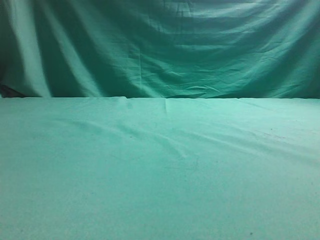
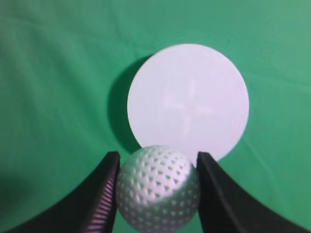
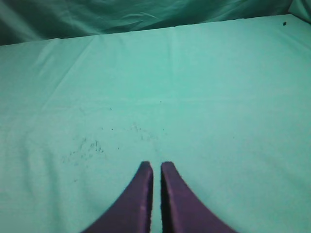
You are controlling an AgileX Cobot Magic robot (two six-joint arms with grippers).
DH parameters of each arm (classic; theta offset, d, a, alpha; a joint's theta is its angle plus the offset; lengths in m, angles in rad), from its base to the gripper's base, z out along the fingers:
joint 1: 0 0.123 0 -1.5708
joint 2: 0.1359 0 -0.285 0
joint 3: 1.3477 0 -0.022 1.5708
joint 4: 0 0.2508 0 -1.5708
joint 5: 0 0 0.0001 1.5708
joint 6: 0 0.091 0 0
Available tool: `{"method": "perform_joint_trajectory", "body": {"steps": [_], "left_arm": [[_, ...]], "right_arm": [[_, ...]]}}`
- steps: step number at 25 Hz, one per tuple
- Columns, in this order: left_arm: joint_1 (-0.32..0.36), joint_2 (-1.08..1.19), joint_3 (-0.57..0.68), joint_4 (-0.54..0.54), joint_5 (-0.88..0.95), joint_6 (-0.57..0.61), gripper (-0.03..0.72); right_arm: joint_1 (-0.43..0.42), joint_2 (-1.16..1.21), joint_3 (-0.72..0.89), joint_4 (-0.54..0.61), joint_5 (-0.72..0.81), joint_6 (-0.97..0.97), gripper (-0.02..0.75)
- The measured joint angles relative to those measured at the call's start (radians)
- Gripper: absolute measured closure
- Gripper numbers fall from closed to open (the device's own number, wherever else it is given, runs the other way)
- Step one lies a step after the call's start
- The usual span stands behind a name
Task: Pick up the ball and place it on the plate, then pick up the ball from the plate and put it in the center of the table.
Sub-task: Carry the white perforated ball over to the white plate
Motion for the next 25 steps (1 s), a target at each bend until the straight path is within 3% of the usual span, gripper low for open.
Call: {"method": "perform_joint_trajectory", "body": {"steps": [16, 19, 22, 25], "left_arm": [[0.002, 0.252, 0.0, 0.027, -0.199, 0.0, 0.388], [0.002, 0.256, 0.0, 0.025, -0.218, 0.0, 0.251], [0.002, 0.258, -0.013, 0.009, -0.216, 0.0, 0.069], [0.002, 0.259, -0.07, -0.056, -0.168, 0.014, 0.046]], "right_arm": [[0.0, 0.0, 0.0, 0.0, 0.0, 0.0, 0.691], [0.0, 0.0, 0.0, 0.0, 0.0, 0.0, 0.691], [0.0, 0.0, 0.0, 0.0, 0.0, 0.0, 0.691], [0.0, 0.0, 0.0, 0.0, 0.0, 0.0, 0.691]]}}
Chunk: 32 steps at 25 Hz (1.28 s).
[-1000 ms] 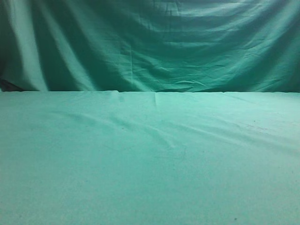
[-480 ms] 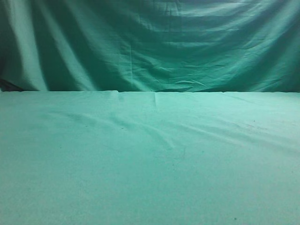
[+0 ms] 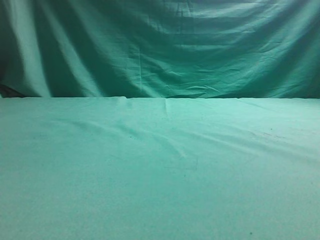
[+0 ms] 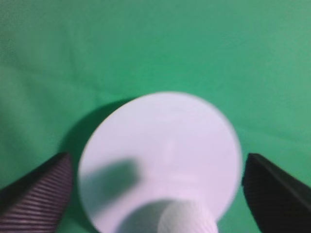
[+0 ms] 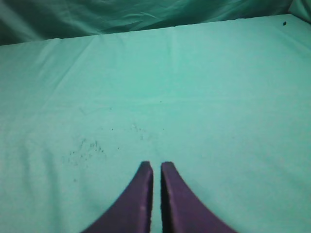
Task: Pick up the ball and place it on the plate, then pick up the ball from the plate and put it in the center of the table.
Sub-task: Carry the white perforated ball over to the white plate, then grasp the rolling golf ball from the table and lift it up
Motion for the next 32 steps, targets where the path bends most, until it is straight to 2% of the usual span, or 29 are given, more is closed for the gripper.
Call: {"method": "perform_joint_trajectory", "body": {"steps": [2, 5, 8, 10, 12, 15, 18, 25, 32], "left_arm": [[0.0, 0.0, -0.061, -0.088, 0.051, 0.051, 0.046], [0.0, 0.0, -0.148, -0.263, 0.127, 0.181, 0.25], [0.0, -0.023, -0.185, -0.466, 0.167, 0.348, 0.542], [0.0, -0.06, -0.188, -0.591, 0.189, 0.476, 0.633], [-0.008, -0.108, -0.188, -0.645, 0.196, 0.551, 0.688], [-0.047, -0.209, -0.183, -0.639, 0.195, 0.588, 0.688], [-0.119, -0.326, -0.126, -0.617, 0.161, 0.597, 0.688], [-0.266, -0.604, 0.136, -0.575, -0.032, 0.604, 0.688], [-0.284, -0.875, 0.39, -0.561, -0.141, 0.607, 0.688]], "right_arm": [[0.0, 0.0, 0.0, 0.0, 0.0, 0.0, 0.691], [0.0, 0.0, 0.0, 0.0, 0.0, 0.0, 0.691], [0.0, 0.0, 0.0, 0.0, 0.0, 0.0, 0.691], [0.0, 0.0, 0.0, 0.0, 0.0, 0.0, 0.691], [0.0, 0.0, 0.0, 0.0, 0.0, 0.0, 0.691], [0.0, 0.0, 0.0, 0.0, 0.0, 0.0, 0.691], [0.0, 0.0, 0.0, 0.0, 0.0, 0.002, 0.691], [0.0, 0.0, 0.0, 0.0, 0.0, 0.002, 0.691], [0.0, 0.0, 0.0, -0.004, -0.02, 0.004, 0.691]]}}
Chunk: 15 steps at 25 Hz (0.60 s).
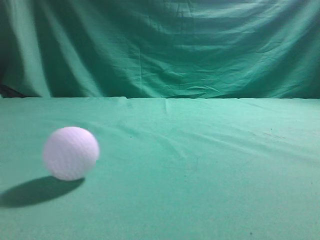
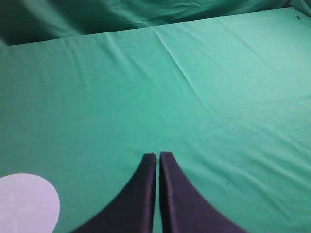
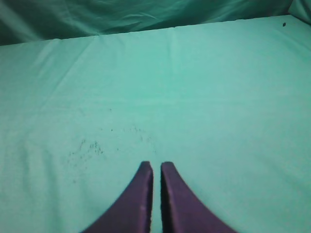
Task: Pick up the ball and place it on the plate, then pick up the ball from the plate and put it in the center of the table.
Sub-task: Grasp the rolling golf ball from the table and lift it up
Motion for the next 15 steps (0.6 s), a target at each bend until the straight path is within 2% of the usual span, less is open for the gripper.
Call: {"method": "perform_joint_trajectory", "body": {"steps": [6, 10, 13, 15], "left_arm": [[0.0, -0.251, 0.176, 0.053, -0.028, 0.002, 0.688], [0.0, -0.362, 0.255, 0.105, -0.025, 0.0, 0.688], [0.0, -0.4, 0.278, 0.133, 0.014, 0.0, 0.688], [0.0, -0.406, 0.278, 0.15, 0.041, 0.0, 0.688]], "right_arm": [[0.0, 0.0, 0.0, 0.12, -0.205, 0.0, 0.691], [0.0, 0.0, -0.006, 0.141, -0.336, -0.003, 0.691], [0.0, 0.002, -0.101, 0.139, -0.271, -0.051, 0.691], [0.0, 0.035, -0.197, 0.139, -0.161, -0.073, 0.691]]}}
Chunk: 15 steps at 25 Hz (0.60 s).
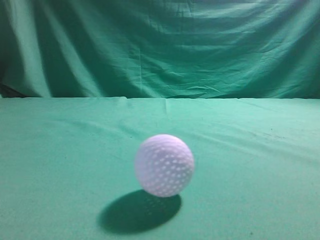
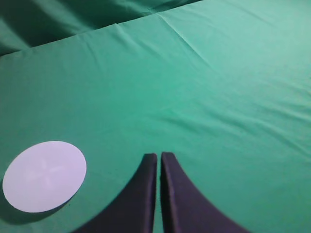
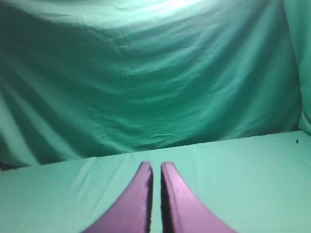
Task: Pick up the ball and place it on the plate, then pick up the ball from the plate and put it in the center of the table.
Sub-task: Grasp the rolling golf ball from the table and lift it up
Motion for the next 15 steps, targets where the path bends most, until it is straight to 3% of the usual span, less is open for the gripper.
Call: {"method": "perform_joint_trajectory", "body": {"steps": [4, 9, 15], "left_arm": [[0.0, -0.003, 0.005, 0.007, 0.016, 0.0, 0.688], [0.0, -0.003, 0.006, 0.024, 0.02, 0.0, 0.688], [0.0, -0.003, 0.006, 0.048, 0.024, 0.003, 0.688]], "right_arm": [[0.0, 0.155, -0.173, -0.004, 0.263, -0.012, 0.691], [0.0, 0.319, -0.222, -0.008, 0.386, -0.056, 0.691], [0.046, 0.524, -0.336, 0.042, 0.579, -0.303, 0.691]]}}
